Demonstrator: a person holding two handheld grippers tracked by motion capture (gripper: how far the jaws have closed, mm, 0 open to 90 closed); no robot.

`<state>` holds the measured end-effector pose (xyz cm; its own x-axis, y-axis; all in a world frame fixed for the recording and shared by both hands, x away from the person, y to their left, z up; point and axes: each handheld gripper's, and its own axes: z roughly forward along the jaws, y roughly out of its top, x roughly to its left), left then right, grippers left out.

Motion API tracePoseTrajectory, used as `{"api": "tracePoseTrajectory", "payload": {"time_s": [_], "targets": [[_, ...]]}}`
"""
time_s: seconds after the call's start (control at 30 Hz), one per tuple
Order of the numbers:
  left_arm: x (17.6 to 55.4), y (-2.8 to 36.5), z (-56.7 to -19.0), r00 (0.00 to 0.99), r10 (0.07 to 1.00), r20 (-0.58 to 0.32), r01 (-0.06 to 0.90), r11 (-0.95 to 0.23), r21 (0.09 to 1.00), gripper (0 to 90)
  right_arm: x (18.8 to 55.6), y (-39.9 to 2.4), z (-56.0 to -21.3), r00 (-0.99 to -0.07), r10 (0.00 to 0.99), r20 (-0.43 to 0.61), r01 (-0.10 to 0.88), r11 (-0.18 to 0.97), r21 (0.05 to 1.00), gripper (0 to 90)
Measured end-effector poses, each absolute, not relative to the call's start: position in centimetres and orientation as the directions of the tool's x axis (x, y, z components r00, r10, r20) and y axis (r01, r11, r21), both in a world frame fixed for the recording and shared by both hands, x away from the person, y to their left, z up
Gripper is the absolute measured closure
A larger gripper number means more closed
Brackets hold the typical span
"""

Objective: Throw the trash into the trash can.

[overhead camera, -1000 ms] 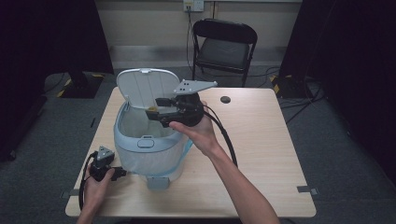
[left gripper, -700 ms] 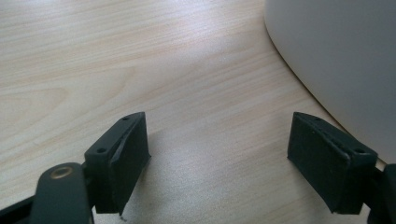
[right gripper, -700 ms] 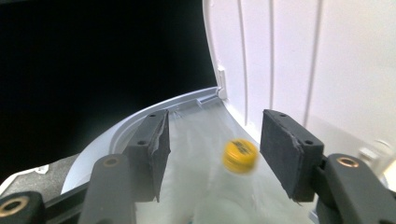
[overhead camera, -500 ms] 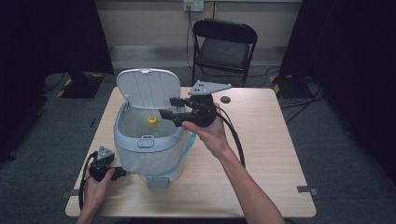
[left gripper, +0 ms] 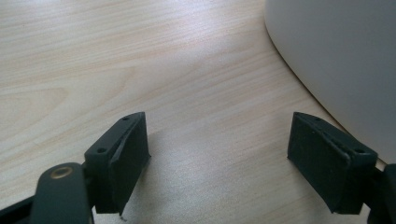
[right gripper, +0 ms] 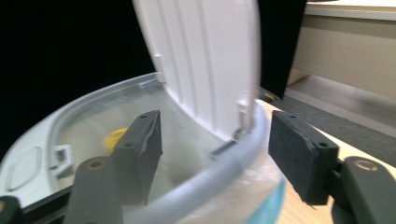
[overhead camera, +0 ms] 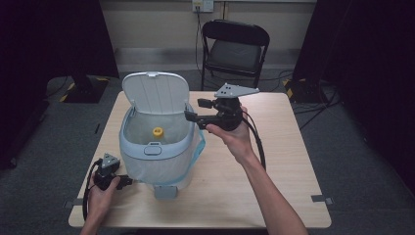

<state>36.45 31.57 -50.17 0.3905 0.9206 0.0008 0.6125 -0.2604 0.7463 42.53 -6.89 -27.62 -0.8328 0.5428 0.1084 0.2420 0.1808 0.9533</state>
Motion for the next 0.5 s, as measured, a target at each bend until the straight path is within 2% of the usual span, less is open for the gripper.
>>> {"api": "tracePoseTrajectory", "payload": {"time_s": [0.5], "targets": [[36.4,31.6,-50.2,0.391,0.921,0.001,0.613,-0.261,0.746,19.8,45.5,-8.2,-28.4,-0.752,0.65,0.112,0.286,0.167,0.944,24.9]]}}
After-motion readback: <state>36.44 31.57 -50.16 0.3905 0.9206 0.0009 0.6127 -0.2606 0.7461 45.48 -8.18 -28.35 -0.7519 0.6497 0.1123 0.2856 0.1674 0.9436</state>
